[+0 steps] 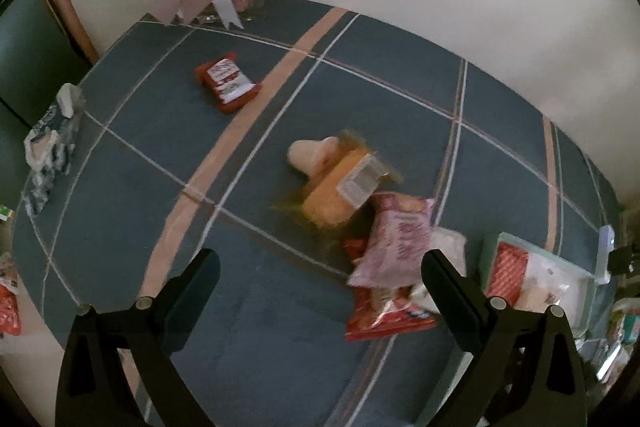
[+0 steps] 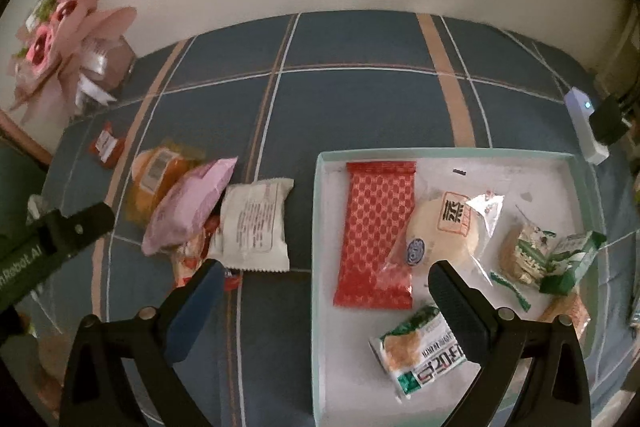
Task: Organize snacks
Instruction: 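Move both grippers back over the snack pile, then grasp the pink swiss roll pack with the left gripper while the right grasps the white pastry pack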
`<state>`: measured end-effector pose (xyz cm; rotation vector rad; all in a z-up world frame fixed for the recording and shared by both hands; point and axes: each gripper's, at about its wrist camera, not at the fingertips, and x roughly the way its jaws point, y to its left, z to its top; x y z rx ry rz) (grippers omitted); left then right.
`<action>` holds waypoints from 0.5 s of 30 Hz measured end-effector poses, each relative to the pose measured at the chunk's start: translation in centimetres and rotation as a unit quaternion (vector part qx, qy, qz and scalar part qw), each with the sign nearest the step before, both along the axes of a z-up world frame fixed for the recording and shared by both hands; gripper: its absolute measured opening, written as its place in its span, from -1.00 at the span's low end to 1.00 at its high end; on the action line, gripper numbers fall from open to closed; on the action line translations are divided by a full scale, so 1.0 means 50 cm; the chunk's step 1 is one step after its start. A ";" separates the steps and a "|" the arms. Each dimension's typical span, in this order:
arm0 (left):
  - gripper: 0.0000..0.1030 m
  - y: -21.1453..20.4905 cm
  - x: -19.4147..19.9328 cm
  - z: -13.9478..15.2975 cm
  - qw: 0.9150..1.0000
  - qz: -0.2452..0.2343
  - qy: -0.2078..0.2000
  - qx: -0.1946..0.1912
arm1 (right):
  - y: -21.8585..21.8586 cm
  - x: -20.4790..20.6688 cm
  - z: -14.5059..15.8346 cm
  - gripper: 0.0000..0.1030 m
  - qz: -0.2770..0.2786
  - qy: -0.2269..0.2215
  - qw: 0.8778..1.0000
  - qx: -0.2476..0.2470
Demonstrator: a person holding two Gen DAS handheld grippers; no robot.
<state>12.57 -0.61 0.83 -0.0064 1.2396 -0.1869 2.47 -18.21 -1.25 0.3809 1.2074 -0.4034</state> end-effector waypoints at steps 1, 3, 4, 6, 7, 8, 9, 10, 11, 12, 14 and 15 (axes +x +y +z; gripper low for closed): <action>0.95 -0.009 0.005 0.000 1.000 0.003 0.002 0.000 | -0.004 0.004 -0.006 1.00 0.002 0.004 1.000 0.003; 0.95 -0.029 0.017 -0.003 1.000 0.004 0.004 0.008 | -0.017 0.013 -0.011 1.00 -0.002 0.014 1.000 -0.004; 0.95 -0.046 0.024 -0.006 1.000 0.001 0.010 0.011 | -0.024 0.017 -0.013 1.00 -0.007 0.017 1.000 -0.007; 0.95 -0.069 0.034 -0.010 1.000 -0.010 0.021 0.006 | -0.044 0.029 -0.015 1.00 -0.016 0.015 1.000 0.000; 0.95 -0.086 0.043 -0.010 0.999 -0.020 0.027 0.004 | -0.057 0.036 -0.015 1.00 -0.020 0.013 1.000 0.008; 0.95 -0.096 0.050 -0.011 0.999 -0.025 0.031 0.006 | -0.066 0.041 -0.014 1.00 -0.025 0.011 1.000 0.011; 0.95 -0.105 0.059 -0.011 0.999 -0.030 0.034 0.009 | -0.078 0.047 -0.009 1.00 -0.030 0.008 0.999 0.010; 0.95 -0.113 0.067 -0.013 0.999 -0.034 0.038 0.012 | -0.089 0.051 -0.004 1.00 -0.035 0.004 0.999 0.008; 0.95 -0.121 0.073 -0.014 0.998 -0.038 0.037 0.014 | -0.102 0.055 0.004 1.00 -0.042 -0.004 0.999 0.003; 0.95 -0.126 0.075 -0.015 0.999 -0.041 0.033 0.013 | -0.109 0.056 0.008 1.00 -0.045 -0.009 0.999 0.003; 0.95 -0.129 0.078 -0.028 0.998 -0.046 0.033 0.006 | -0.120 0.056 0.010 1.00 -0.046 -0.020 0.999 0.008; 0.94 -0.129 0.078 -0.040 0.998 -0.043 0.040 0.007 | -0.124 0.055 0.007 1.00 -0.045 -0.022 0.999 0.010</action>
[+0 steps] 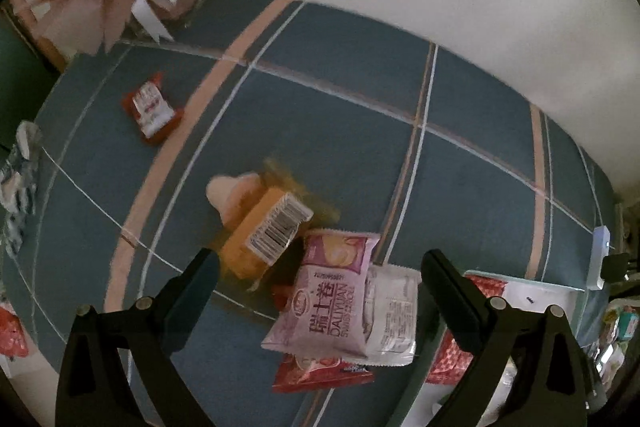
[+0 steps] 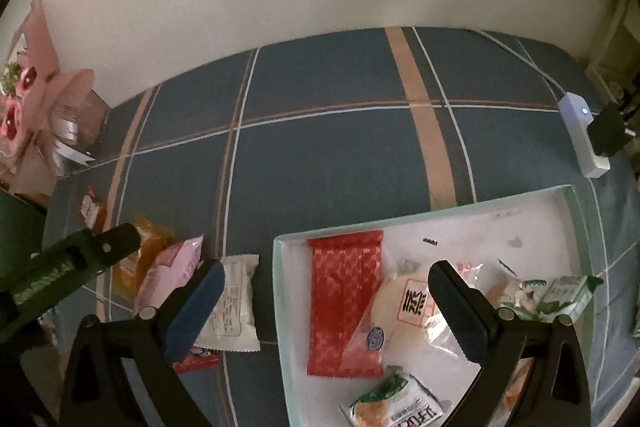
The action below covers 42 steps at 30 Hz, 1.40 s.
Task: Organize snacks
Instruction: 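Grasp the pink swiss roll pack with the left gripper while the right grasps the white pastry pack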
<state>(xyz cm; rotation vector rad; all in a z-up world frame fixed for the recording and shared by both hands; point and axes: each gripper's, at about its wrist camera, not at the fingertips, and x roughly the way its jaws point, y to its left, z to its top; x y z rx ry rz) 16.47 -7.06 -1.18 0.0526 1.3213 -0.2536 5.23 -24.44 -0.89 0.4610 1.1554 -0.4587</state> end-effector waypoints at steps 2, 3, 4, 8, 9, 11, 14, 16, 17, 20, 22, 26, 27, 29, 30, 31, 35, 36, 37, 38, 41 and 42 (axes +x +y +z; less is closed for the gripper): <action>0.81 -0.001 -0.002 -0.027 1.000 0.004 0.012 0.000 | -0.006 0.000 -0.009 1.00 0.000 0.002 1.000 0.000; 0.77 -0.002 -0.004 -0.038 1.000 0.004 0.016 -0.004 | -0.010 0.002 -0.015 1.00 0.001 0.004 1.000 0.001; 0.73 -0.003 -0.005 -0.046 1.000 0.004 0.020 -0.008 | -0.013 0.003 -0.020 1.00 0.004 0.005 1.000 0.004; 0.61 0.003 -0.006 -0.073 1.000 0.019 0.019 -0.003 | -0.026 0.001 -0.034 1.00 0.011 0.010 1.000 -0.001; 0.58 0.003 -0.006 -0.075 1.000 0.020 0.015 0.002 | -0.030 -0.001 -0.038 1.00 0.008 0.012 1.000 0.000; 0.28 0.004 -0.012 -0.078 1.000 0.022 0.007 0.006 | -0.034 -0.002 -0.045 1.00 0.009 0.011 1.000 0.011; 0.20 0.000 -0.022 -0.077 1.000 0.010 0.001 0.006 | -0.034 0.001 -0.055 1.00 0.017 0.007 0.999 0.030; 0.11 -0.004 -0.030 -0.079 1.000 -0.001 -0.001 0.009 | -0.029 0.002 -0.056 1.00 0.020 0.008 0.999 0.028; 0.07 -0.006 -0.034 -0.082 1.000 -0.005 0.000 0.008 | -0.029 0.002 -0.055 1.00 0.021 0.007 0.999 0.029; 0.04 -0.008 -0.036 -0.101 1.000 -0.009 0.012 0.003 | -0.026 0.002 -0.054 0.98 0.021 0.002 0.999 0.032; -0.05 0.006 -0.033 -0.115 1.000 0.004 0.025 -0.011 | -0.024 0.003 -0.056 0.94 0.022 0.003 0.999 0.029; -0.09 0.033 -0.024 -0.120 0.999 0.023 0.037 -0.032 | -0.017 0.008 -0.060 0.83 0.027 0.008 0.999 0.027; -0.09 0.038 -0.021 -0.120 0.998 0.028 0.039 -0.033 | -0.013 0.009 -0.059 0.81 0.030 0.008 0.999 0.029; -0.10 0.051 -0.019 -0.119 0.998 0.039 0.042 -0.037 | -0.003 0.013 -0.059 0.74 0.039 0.004 0.999 0.034; -0.10 0.057 -0.019 -0.119 0.997 0.044 0.043 -0.038 | 0.006 0.016 -0.059 0.72 0.047 0.002 0.998 0.039; -0.10 0.061 -0.022 -0.116 0.997 0.048 0.044 -0.038 | 0.014 0.019 -0.059 0.69 0.055 -0.002 0.997 0.046; -0.10 0.085 -0.023 -0.112 0.995 0.068 0.050 -0.044 | 0.049 0.030 -0.057 0.53 0.081 -0.009 0.995 0.059; -0.10 0.090 -0.022 -0.111 0.995 0.072 0.050 -0.044 | 0.059 0.033 -0.057 0.51 0.088 -0.012 0.994 0.062; -0.10 0.095 -0.022 -0.110 0.995 0.076 0.050 -0.045 | 0.068 0.036 -0.058 0.46 0.094 -0.013 0.993 0.064; -0.10 0.101 -0.017 -0.107 0.994 0.082 0.051 -0.046 | 0.077 0.039 -0.058 0.40 0.102 -0.015 0.992 0.068; -0.10 0.119 -0.014 -0.107 0.993 0.097 0.053 -0.049 | 0.102 0.054 -0.069 0.23 0.121 -0.013 0.989 0.080; -0.10 0.125 -0.013 -0.106 0.992 0.102 0.054 -0.049 | 0.107 0.057 -0.073 0.21 0.124 -0.011 0.989 0.082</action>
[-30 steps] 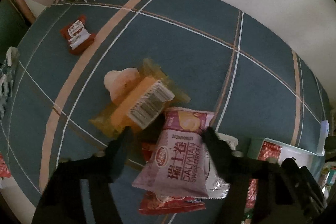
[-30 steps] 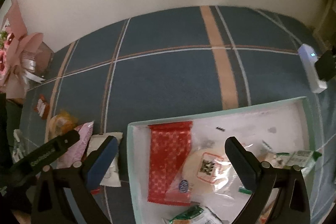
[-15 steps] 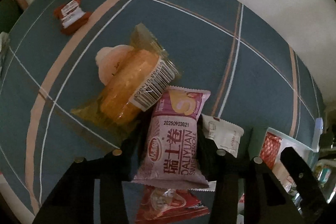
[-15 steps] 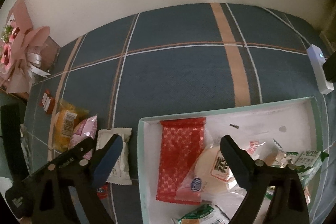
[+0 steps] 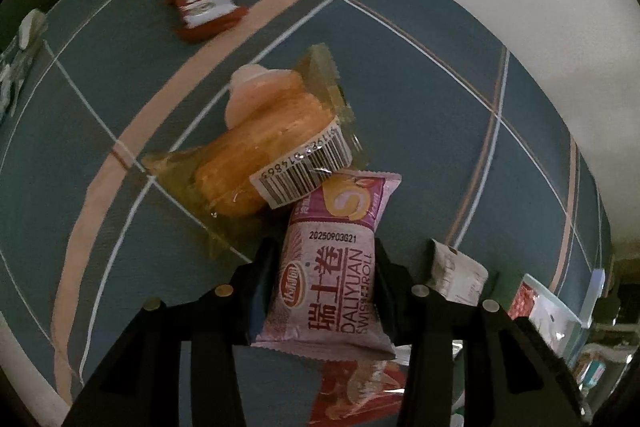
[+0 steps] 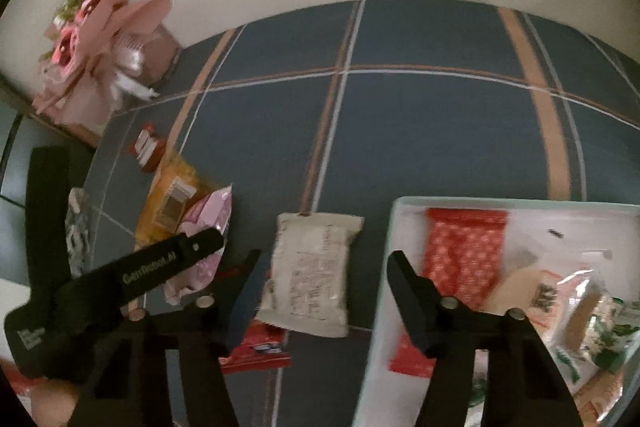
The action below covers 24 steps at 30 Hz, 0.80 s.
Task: Organize snacks
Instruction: 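Grasp the pink swiss roll pack with the left gripper while the right grasps the white pastry pack, then lift the pink swiss roll with the left gripper while the right lifts the white pastry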
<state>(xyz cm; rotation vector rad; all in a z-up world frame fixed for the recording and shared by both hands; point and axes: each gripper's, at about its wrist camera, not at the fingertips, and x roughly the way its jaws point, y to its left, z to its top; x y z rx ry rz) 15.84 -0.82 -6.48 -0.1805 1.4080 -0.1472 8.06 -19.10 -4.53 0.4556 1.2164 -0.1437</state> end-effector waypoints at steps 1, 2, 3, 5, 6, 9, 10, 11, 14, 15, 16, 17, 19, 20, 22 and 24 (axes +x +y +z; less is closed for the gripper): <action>-0.10 0.003 0.000 0.001 1.000 0.004 0.000 0.001 | 0.006 0.004 -0.005 0.20 0.003 0.003 1.000 0.001; -0.10 0.007 -0.001 0.001 1.000 0.008 0.000 0.002 | 0.010 0.007 -0.010 0.20 0.006 0.005 1.000 0.003; -0.10 0.009 -0.001 0.001 1.000 0.010 0.001 0.003 | 0.014 0.010 -0.016 0.20 0.008 0.007 1.000 0.004; -0.10 0.011 -0.010 0.001 1.000 0.014 0.002 0.003 | 0.023 0.015 -0.026 0.20 0.013 0.011 1.000 0.005; -0.10 0.009 -0.011 0.000 1.000 0.014 0.003 0.002 | 0.029 0.019 -0.031 0.20 0.015 0.013 1.000 0.005; -0.10 0.004 -0.012 -0.003 1.000 0.014 0.006 0.005 | 0.039 0.026 -0.047 0.20 0.015 0.021 1.000 0.006; -0.10 0.002 -0.014 -0.004 1.000 0.014 0.008 0.005 | 0.041 0.029 -0.053 0.20 0.015 0.023 1.000 0.007; -0.10 -0.028 -0.008 -0.011 1.000 0.015 0.009 0.006 | 0.042 0.030 -0.059 0.20 0.014 0.026 1.000 0.009; -0.10 -0.034 -0.007 -0.014 1.000 0.016 0.011 0.006 | 0.047 0.039 -0.076 0.19 0.011 0.033 0.999 0.006; -0.10 -0.036 -0.007 -0.013 1.000 0.016 0.012 0.006 | 0.050 0.045 -0.082 0.19 0.011 0.036 0.999 0.006; -0.10 -0.039 -0.008 -0.013 1.000 0.017 0.012 0.007 | 0.052 0.046 -0.085 0.19 0.012 0.037 0.999 0.005; -0.10 -0.043 -0.009 -0.013 1.000 0.017 0.012 0.007 | 0.056 0.051 -0.091 0.18 0.012 0.039 0.999 0.004; -0.10 -0.047 -0.010 -0.012 1.000 0.017 0.012 0.007 | 0.063 0.057 -0.098 0.18 0.016 0.040 0.999 0.007; -0.10 -0.044 -0.009 -0.015 1.000 0.017 0.013 0.007 | 0.064 0.059 -0.100 0.19 0.017 0.040 0.999 0.009; -0.10 -0.044 -0.008 -0.033 1.000 0.016 0.013 0.009 | 0.069 0.064 -0.104 0.18 0.016 0.039 0.999 0.008; -0.10 -0.047 -0.009 -0.036 1.000 0.016 0.013 0.010 | 0.070 0.063 -0.106 0.18 0.014 0.038 0.999 0.002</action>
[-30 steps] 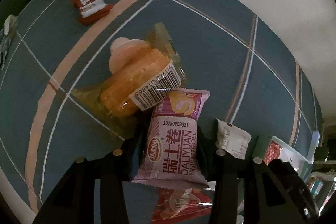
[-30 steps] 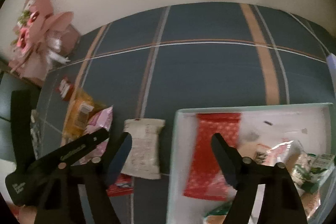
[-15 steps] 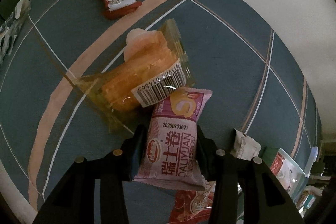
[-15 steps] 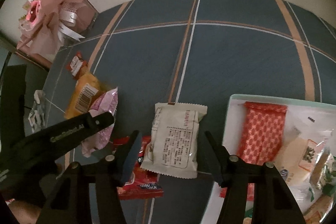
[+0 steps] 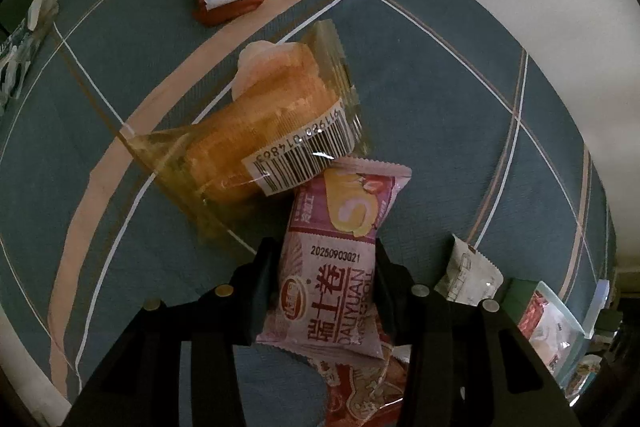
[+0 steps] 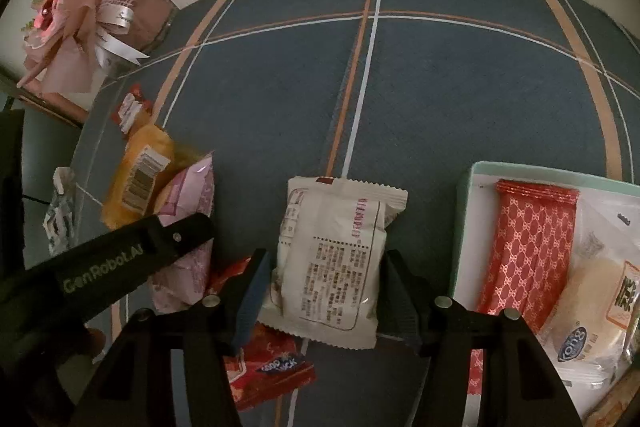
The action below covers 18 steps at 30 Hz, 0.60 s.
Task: Organize snacks
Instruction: 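Lift the pink swiss roll with the left gripper while the right lifts the white pastry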
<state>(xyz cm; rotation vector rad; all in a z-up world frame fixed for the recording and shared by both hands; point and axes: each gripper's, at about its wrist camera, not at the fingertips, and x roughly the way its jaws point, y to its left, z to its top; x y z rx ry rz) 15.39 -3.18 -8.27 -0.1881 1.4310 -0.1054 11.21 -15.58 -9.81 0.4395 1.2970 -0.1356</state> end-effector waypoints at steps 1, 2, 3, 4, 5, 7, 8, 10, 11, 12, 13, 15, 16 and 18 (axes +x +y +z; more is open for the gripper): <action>-0.10 -0.003 -0.001 -0.001 1.000 0.000 0.000 0.001 | -0.001 -0.003 0.000 0.15 0.000 -0.001 1.000 -0.004; -0.10 -0.005 -0.002 -0.001 1.000 0.000 0.000 0.001 | 0.002 -0.001 -0.001 0.15 0.000 -0.001 1.000 -0.011; -0.10 -0.008 -0.002 -0.002 1.000 -0.001 0.000 0.002 | 0.003 0.000 0.000 0.14 0.000 -0.002 1.000 -0.014; -0.10 -0.010 -0.003 -0.003 1.000 -0.001 0.000 0.004 | 0.007 0.002 -0.001 0.14 0.001 -0.002 1.000 -0.020; -0.09 -0.008 -0.002 -0.006 1.000 -0.002 0.001 0.004 | 0.010 0.001 -0.001 0.15 0.003 -0.002 1.000 -0.027; -0.09 -0.008 0.001 -0.010 1.000 -0.003 0.002 0.006 | 0.026 0.011 -0.005 0.15 0.009 -0.001 0.999 -0.046; -0.09 -0.010 0.002 -0.012 1.000 -0.003 0.002 0.007 | 0.033 0.014 -0.006 0.15 0.013 0.001 0.998 -0.056; -0.09 -0.012 0.001 -0.013 1.000 -0.002 0.001 0.008 | 0.046 0.016 -0.009 0.15 0.022 0.003 0.997 -0.078; -0.09 -0.013 0.000 -0.013 1.000 -0.002 0.001 0.008 | 0.053 0.018 -0.010 0.15 0.027 0.005 0.996 -0.090; -0.09 -0.015 0.000 -0.014 1.000 -0.001 0.001 0.008 | 0.062 0.019 -0.011 0.15 0.034 0.006 0.994 -0.104; -0.08 -0.011 -0.002 -0.012 1.000 0.001 0.001 0.008 | 0.070 0.020 -0.012 0.15 0.041 0.007 0.992 -0.118; -0.08 -0.008 -0.003 -0.012 1.000 0.003 0.001 0.005 | 0.072 0.020 -0.015 0.15 0.043 0.006 0.991 -0.129; -0.08 -0.006 -0.004 -0.009 1.000 0.003 0.001 0.005 | 0.073 0.021 -0.016 0.14 0.044 0.006 0.990 -0.131; -0.08 -0.008 -0.006 -0.007 1.000 0.003 0.000 0.008 | 0.071 0.021 -0.018 0.14 0.047 0.005 0.990 -0.131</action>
